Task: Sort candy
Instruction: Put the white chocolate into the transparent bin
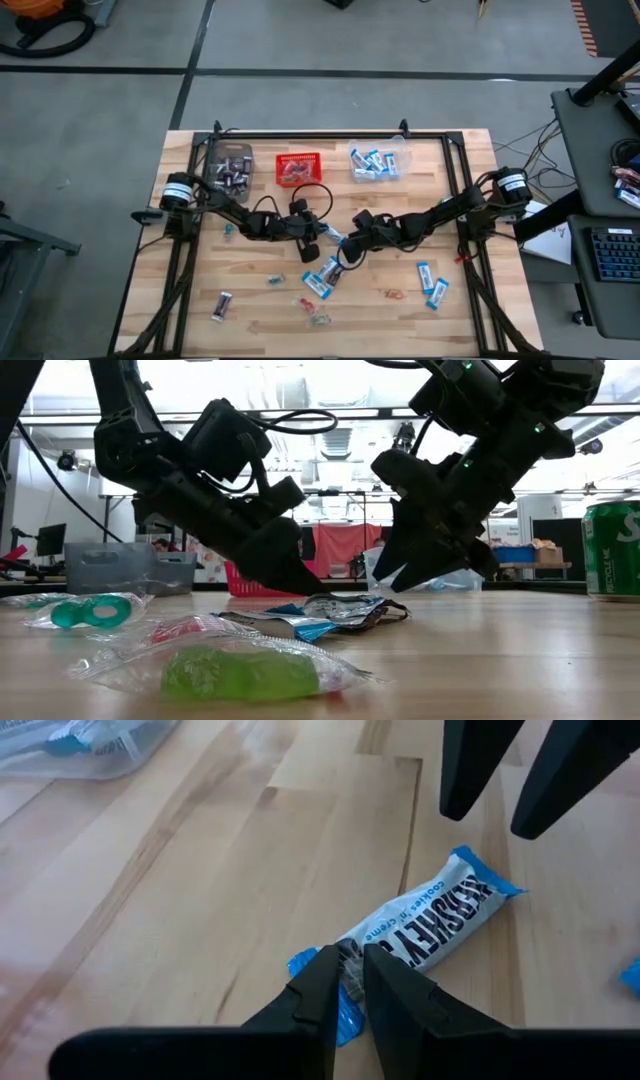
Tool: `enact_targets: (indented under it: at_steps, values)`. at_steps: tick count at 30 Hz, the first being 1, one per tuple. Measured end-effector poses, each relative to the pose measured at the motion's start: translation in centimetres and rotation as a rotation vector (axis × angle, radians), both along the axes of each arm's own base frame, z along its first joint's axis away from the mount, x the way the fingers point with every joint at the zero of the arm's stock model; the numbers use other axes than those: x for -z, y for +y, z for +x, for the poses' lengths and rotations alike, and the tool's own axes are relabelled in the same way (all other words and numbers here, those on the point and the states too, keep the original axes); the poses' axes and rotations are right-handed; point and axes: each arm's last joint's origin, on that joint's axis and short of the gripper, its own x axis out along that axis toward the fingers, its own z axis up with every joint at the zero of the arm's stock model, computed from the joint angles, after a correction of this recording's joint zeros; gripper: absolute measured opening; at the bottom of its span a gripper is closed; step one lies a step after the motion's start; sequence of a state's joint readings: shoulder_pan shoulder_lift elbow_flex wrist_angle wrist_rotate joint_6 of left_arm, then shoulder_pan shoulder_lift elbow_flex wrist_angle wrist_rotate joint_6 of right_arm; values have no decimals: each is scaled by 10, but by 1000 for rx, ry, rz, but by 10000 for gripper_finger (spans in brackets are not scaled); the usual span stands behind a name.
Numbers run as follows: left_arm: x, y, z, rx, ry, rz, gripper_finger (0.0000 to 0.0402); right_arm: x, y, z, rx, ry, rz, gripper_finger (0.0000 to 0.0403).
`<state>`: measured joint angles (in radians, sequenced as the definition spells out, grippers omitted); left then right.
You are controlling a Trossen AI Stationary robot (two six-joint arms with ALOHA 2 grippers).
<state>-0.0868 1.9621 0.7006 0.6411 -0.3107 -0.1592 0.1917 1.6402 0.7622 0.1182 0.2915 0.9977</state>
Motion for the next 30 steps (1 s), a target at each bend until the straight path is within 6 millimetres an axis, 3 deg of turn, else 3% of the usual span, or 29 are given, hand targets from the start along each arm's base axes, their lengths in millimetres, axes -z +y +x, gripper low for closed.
enact_targets:
  at_steps: [5,15,30]
  values:
    - [4,0,0,-11,-8,-16,37,9,0,1,14,18,-24,147]
    - [10,0,0,-30,-15,-42,37,32,14,10,-177,22,-363,146]
    - [10,0,0,-83,-43,-96,37,11,11,7,-187,17,-498,144]
